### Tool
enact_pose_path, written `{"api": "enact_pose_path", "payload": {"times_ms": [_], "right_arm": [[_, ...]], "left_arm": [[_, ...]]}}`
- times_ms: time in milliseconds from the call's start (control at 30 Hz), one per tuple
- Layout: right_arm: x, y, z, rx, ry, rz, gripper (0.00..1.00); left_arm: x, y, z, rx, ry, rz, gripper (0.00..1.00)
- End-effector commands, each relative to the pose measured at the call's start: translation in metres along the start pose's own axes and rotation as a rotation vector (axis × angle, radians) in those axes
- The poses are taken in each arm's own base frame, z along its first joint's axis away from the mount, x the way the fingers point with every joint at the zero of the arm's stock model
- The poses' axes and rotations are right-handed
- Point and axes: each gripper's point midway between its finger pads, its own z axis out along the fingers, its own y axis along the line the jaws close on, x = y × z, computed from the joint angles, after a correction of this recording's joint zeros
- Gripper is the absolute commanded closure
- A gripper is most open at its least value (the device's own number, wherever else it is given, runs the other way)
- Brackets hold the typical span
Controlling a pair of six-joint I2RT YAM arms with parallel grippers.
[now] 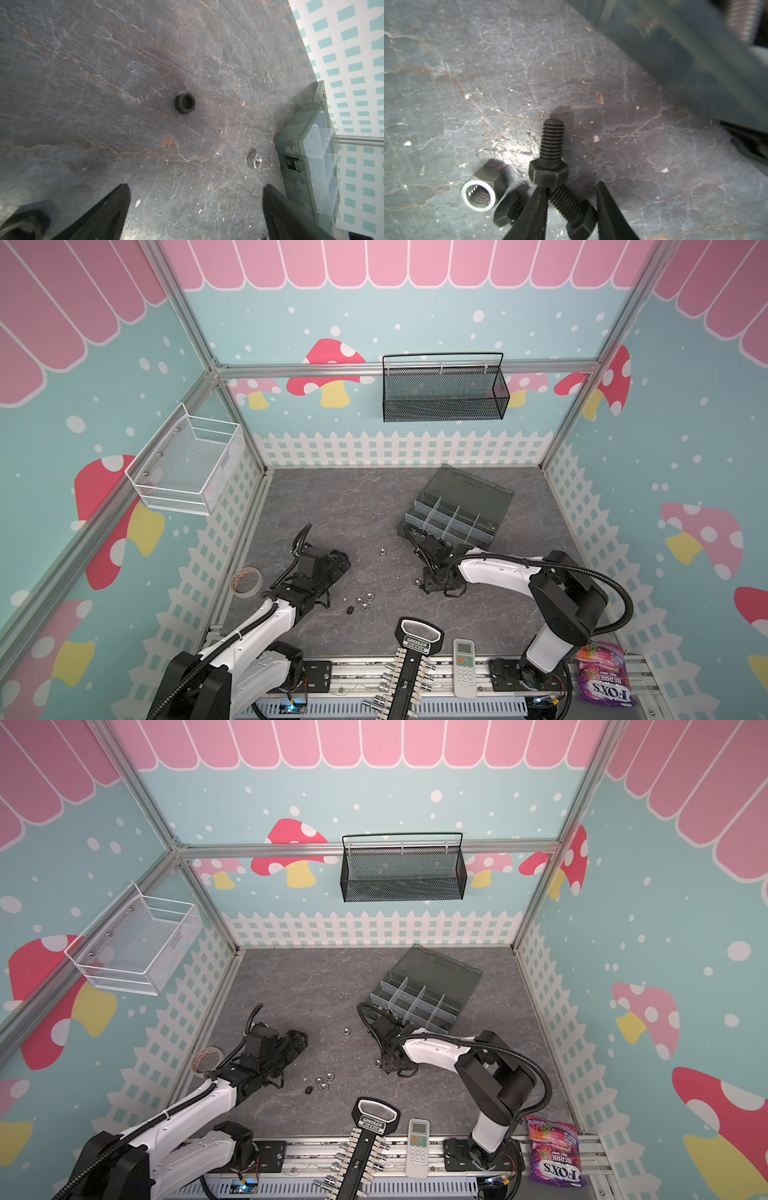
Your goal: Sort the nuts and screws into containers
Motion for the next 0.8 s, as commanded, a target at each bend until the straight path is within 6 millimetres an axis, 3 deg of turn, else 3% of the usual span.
{"api": "enact_pose_path", "payload": {"times_ms": [0, 67, 200, 400, 533, 767], "right_arm": [[0.021, -0.013, 0.007, 0.052, 0.064, -0.002, 0.6], [0.023, -0.014, 0.007, 0.061, 0.07, -0.001, 0.48], [0.032, -0.023, 0.008, 0.096, 0.095, 0.026, 0.41], [0.045, -0.037, 0.009, 0.143, 0.113, 0.052, 0.4], [0.043, -0.038, 0.005, 0.147, 0.101, 0.071, 0.46], [0.044, -0.05, -0.005, 0.186, 0.076, 0.105, 0.42]], "left_arm": [[-0.006, 0.002, 0.0, -0.008, -0.029, -0.007, 0.0], [-0.006, 0.002, 0.0, -0.008, -0.029, -0.007, 0.0], [-0.005, 0.002, 0.0, -0.011, -0.027, -0.005, 0.0], [-0.005, 0.004, 0.002, -0.021, -0.024, -0.003, 0.0], [-0.003, 0.004, 0.004, -0.021, -0.011, -0.005, 0.0], [-0.003, 0.003, 0.004, -0.018, -0.008, -0.005, 0.0]]}}
